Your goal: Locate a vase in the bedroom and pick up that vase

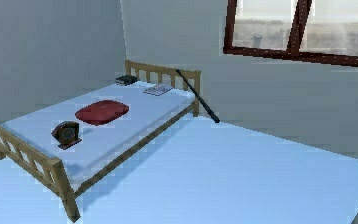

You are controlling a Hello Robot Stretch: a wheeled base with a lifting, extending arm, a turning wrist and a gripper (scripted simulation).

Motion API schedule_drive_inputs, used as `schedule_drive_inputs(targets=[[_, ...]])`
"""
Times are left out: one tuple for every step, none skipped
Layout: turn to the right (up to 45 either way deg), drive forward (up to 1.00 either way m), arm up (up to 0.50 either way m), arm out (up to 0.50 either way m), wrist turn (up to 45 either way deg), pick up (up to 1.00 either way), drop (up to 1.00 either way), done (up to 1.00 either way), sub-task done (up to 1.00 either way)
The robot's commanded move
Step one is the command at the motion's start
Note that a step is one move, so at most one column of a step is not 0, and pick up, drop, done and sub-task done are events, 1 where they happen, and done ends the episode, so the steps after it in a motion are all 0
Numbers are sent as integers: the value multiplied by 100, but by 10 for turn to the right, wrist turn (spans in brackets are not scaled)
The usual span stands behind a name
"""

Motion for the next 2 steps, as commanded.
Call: schedule_drive_inputs(targets=[[0, 0, -8, 0, 0, 0, 0, 0, 0], [0, 0, 0, 0, 0, 100, 0, 0, 0]])
